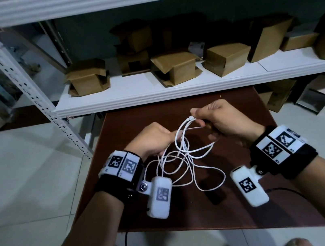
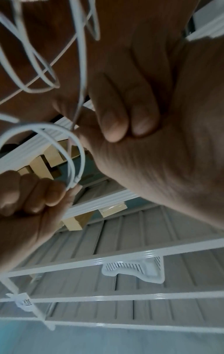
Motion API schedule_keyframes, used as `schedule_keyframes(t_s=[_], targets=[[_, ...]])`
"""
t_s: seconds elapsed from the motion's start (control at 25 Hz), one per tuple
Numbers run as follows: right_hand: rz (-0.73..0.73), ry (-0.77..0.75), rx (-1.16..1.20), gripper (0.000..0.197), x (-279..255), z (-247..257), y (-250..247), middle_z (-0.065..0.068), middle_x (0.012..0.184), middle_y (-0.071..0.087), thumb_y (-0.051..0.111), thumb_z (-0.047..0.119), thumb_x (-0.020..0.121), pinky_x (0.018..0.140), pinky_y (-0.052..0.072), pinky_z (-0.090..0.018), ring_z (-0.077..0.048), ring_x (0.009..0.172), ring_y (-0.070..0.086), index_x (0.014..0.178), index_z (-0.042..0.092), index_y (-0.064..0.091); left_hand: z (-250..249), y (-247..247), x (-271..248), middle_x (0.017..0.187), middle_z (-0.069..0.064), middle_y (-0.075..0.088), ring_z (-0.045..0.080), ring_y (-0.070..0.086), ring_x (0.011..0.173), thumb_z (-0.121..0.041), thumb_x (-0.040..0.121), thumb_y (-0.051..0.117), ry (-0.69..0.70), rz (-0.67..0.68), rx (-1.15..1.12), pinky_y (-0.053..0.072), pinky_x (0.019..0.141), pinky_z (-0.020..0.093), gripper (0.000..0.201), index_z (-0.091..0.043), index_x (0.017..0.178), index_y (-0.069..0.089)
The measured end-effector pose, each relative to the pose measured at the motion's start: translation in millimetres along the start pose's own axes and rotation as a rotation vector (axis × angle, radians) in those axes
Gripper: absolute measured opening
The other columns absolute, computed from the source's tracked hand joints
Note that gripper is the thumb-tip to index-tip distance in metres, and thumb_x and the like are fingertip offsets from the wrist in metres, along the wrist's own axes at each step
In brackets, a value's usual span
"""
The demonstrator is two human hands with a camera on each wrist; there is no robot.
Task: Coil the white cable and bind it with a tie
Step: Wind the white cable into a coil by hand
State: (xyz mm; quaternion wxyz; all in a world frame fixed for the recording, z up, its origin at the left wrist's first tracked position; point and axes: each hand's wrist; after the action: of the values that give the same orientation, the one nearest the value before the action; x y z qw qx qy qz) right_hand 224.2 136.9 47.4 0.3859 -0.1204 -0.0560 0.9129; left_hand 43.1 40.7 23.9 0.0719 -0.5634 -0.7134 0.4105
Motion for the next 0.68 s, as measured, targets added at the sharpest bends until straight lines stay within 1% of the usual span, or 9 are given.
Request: schedule_keyframes(t_s=[0.04,0.12,0.2,0.28,0.36,0.4,0.48,0.6,0.68], targets=[[0.002,-0.002,0.007,0.050,0,0,0,0.001,0.049,0.031,0.060,0.028,0.105,0.042,0.031,-0.022,-0.012,0.042,0.027,0.059,0.010,0.053,1,-2,0,0.055,-0.002,0.067,0.008,0.054,0.045,-0.065,0.087,0.071,-0.003,-0.049,0.011,0.048,0.061,0.024,0.051,-0.020,0.066,0.079],[0.004,-0.003,0.007,0.048,-1,0,-1,0.002,0.049,0.032,0.059,0.029,0.105,0.043,0.032,-0.022,-0.011,0.042,0.028,0.062,0.009,0.053,0,-1,-1,0.083,-0.007,0.079,0.012,0.071,0.082,-0.068,0.078,0.077,-0.006,-0.259,0.075,0.055,0.083,0.027,0.035,-0.035,0.084,0.085],[-0.001,-0.001,0.001,0.047,-1,1,-1,0.003,0.048,0.034,0.059,0.030,0.105,0.042,0.033,-0.022,-0.009,0.042,0.030,0.063,0.009,0.054,-7,1,0,0.118,-0.010,0.075,0.015,0.060,0.122,-0.061,0.081,0.068,0.047,-0.358,0.017,0.045,0.107,0.031,0.030,-0.040,0.096,0.084],[-0.003,-0.003,-0.006,0.047,-1,1,-1,0.003,0.048,0.034,0.060,0.031,0.105,0.042,0.034,-0.022,-0.009,0.041,0.030,0.063,0.010,0.054,-9,0,4,0.133,-0.012,0.064,0.013,0.047,0.135,-0.055,0.077,0.056,0.122,-0.299,-0.233,0.033,0.117,0.034,0.040,-0.040,0.101,0.083],[0.005,-0.006,-0.030,0.047,-2,2,0,0.002,0.048,0.035,0.059,0.032,0.105,0.043,0.036,-0.022,-0.009,0.041,0.031,0.063,0.011,0.055,-9,2,6,0.129,-0.009,0.071,0.014,0.058,0.131,-0.056,0.087,0.052,0.222,-0.178,-0.564,0.037,0.118,0.036,0.046,-0.028,0.108,0.082],[0.008,-0.010,-0.042,0.047,-3,2,1,0.002,0.048,0.035,0.058,0.031,0.105,0.044,0.037,-0.022,-0.008,0.041,0.032,0.063,0.011,0.055,-10,6,6,0.122,-0.003,0.075,0.020,0.065,0.123,-0.053,0.097,0.052,0.262,-0.090,-0.675,0.043,0.114,0.038,0.047,-0.019,0.112,0.080],[-0.014,-0.029,-0.015,0.046,-4,3,3,0.001,0.048,0.036,0.056,0.028,0.106,0.043,0.035,-0.021,-0.006,0.040,0.037,0.064,0.009,0.054,-16,18,1,0.107,0.010,0.077,0.031,0.072,0.100,-0.036,0.109,0.050,0.349,0.100,-0.782,0.053,0.095,0.036,0.040,-0.004,0.110,0.074],[-0.101,-0.086,0.065,0.047,-3,6,0,-0.004,0.052,0.035,0.057,0.029,0.106,0.041,0.033,-0.021,-0.009,0.040,0.035,0.063,0.010,0.051,-19,25,-1,0.083,0.008,0.068,0.018,0.067,0.066,-0.032,0.108,0.050,0.351,0.183,-0.915,0.059,0.074,0.029,0.036,-0.001,0.106,0.067],[-0.163,-0.127,0.084,0.048,-1,7,-5,-0.006,0.056,0.034,0.058,0.031,0.106,0.041,0.036,-0.022,-0.011,0.043,0.032,0.062,0.011,0.052,-17,18,0,0.065,0.000,0.053,0.011,0.054,0.051,-0.040,0.102,0.052,0.296,0.260,-1.063,0.063,0.076,0.033,0.038,-0.003,0.101,0.062]])
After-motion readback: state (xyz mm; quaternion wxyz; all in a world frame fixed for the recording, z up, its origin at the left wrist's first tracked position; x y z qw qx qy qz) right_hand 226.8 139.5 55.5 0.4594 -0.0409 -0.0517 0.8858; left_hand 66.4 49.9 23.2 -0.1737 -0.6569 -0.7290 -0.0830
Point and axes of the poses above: each hand's wrist, its own x-axis towards the middle knuckle, its own y-axis out of the palm, z = x × y
